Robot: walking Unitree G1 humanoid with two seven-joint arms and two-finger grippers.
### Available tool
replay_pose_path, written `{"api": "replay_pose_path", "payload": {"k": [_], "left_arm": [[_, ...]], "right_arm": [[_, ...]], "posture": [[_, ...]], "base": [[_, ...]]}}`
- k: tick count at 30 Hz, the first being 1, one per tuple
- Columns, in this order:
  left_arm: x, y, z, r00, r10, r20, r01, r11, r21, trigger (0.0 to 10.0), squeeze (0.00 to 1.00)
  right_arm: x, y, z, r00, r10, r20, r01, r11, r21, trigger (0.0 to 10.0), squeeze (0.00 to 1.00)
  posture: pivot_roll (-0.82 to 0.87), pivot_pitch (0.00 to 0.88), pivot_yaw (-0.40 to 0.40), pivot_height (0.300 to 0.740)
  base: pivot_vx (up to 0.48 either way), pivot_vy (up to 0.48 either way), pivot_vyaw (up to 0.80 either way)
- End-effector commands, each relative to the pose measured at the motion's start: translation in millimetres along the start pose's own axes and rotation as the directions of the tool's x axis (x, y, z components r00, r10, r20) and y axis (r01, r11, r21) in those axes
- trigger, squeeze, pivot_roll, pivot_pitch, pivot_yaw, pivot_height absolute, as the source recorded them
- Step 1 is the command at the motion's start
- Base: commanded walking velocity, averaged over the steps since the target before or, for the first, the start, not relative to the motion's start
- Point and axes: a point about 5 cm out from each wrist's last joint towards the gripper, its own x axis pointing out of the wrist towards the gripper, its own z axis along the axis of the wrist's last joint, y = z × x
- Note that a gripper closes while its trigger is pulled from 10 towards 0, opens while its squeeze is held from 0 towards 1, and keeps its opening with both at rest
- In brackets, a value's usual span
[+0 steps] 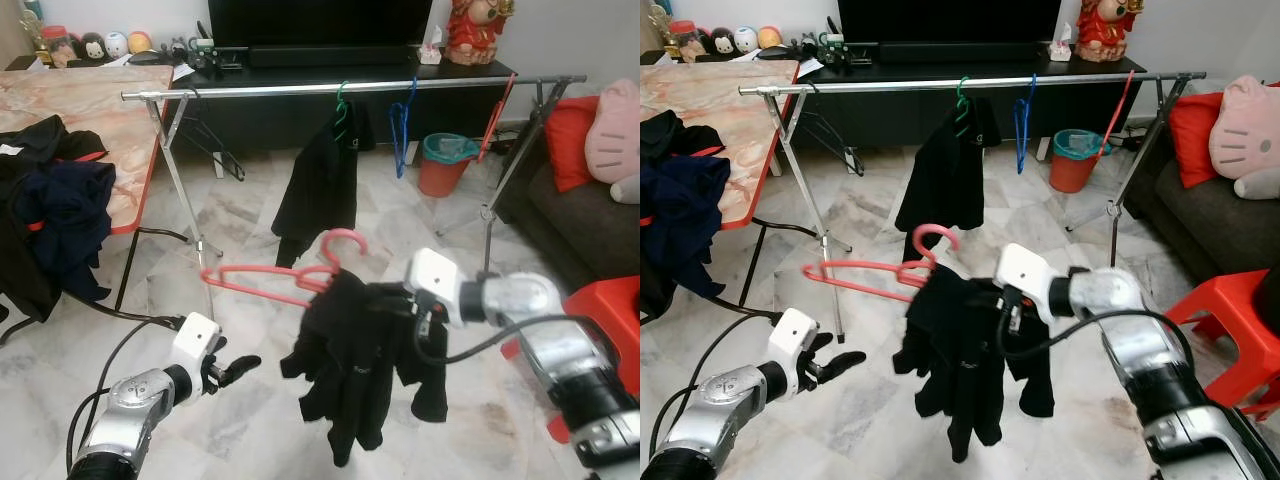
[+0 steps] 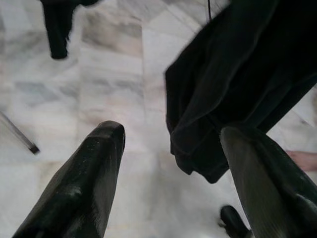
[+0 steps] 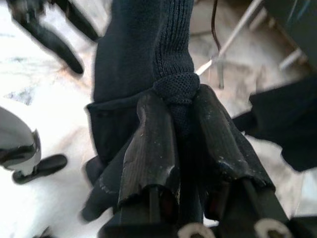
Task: Hang hanger
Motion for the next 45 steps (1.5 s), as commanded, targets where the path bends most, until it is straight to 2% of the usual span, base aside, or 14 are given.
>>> {"api": "replay_pose_path", "payload": {"k": [1,6,14,17,20,23,34,36,43,44,45], "left_arm": [[-0.3,-1.1,-6,1.0,-0.003,-0.003,0.003,1.0,-0.004,10.0,0.0],[0.8,0.4,-7,0.998,0.041,0.046,-0.04,0.999,-0.023,10.0,0.0],[7.4,-7.7,-10,0.997,-0.006,0.078,0.01,0.999,-0.051,10.0,0.0],[8.6,-8.6,-9,0.997,-0.022,0.076,0.025,0.999,-0.037,10.0,0.0],[7.8,-9.5,-14,0.999,-0.042,0.025,0.041,0.999,0.026,10.0,0.0],[7.1,-9.5,-15,0.999,-0.049,0.014,0.048,0.998,0.047,10.0,0.0],[10.4,-5.1,-21,0.999,0.042,-0.026,-0.039,0.996,0.075,10.0,0.0],[12.2,-3.4,-21,0.996,0.089,-0.017,-0.088,0.995,0.051,10.0,0.0],[14.4,-4.7,-25,0.994,0.108,-0.021,-0.108,0.994,0.017,10.0,0.0],[14.7,-5.0,-25,0.994,0.11,-0.021,-0.11,0.994,0.016,1.6,0.0],[14.7,-5.0,-25,0.994,0.11,-0.021,-0.11,0.994,0.016,1.6,0.0]], "right_arm": [[1.0,-5.4,13,0.999,0.014,0.044,-0.012,0.999,-0.036,0.0,0.0],[5.1,-6.2,21,0.996,0.042,0.076,-0.039,0.998,-0.046,0.0,0.0],[20.7,0.9,33,0.986,0.111,0.124,-0.103,0.992,-0.068,0.0,0.0],[22.6,0.9,34,0.985,0.116,0.129,-0.107,0.992,-0.069,0.0,0.0],[26.4,1.9,36,0.983,0.127,0.136,-0.117,0.99,-0.073,0.0,0.0],[27.7,1.8,37,0.982,0.13,0.136,-0.12,0.99,-0.076,0.0,0.0],[27.9,1.6,41,0.98,0.143,0.142,-0.131,0.987,-0.09,0.0,0.0],[27.3,1.3,42,0.979,0.144,0.142,-0.131,0.987,-0.094,0.0,0.0],[27.4,1.3,42,0.979,0.15,0.142,-0.137,0.986,-0.097,0.0,0.0],[27.4,1.2,42,0.979,0.15,0.141,-0.138,0.986,-0.097,0.0,0.0],[27.4,1.2,42,0.979,0.15,0.141,-0.138,0.986,-0.097,0.0,0.0]], "posture": [[-0.09,0.0,-0.074,0.74],[-0.09,0.0,-0.084,0.74],[-0.09,0.0,-0.091,0.74],[-0.09,0.0,-0.095,0.74],[-0.08,0.0,-0.099,0.74],[-0.08,0.0,-0.1,0.74],[-0.08,0.0,-0.104,0.74],[-0.08,0.0,-0.106,0.74],[-0.09,0.0,-0.106,0.74],[-0.09,0.0,-0.108,0.74],[-0.09,0.0,-0.108,0.74]], "base": [[0.0,0.0,0.0],[0.0,0.0,0.0],[0.0,0.0,0.0],[0.0,0.0,0.0],[0.0,0.0,0.0],[0.0,0.0,0.0],[0.0,0.0,0.0],[0.0,0.0,0.0],[0.0,0.0,0.0],[0.0,0.0,0.0],[0.0,0.0,0.0]]}}
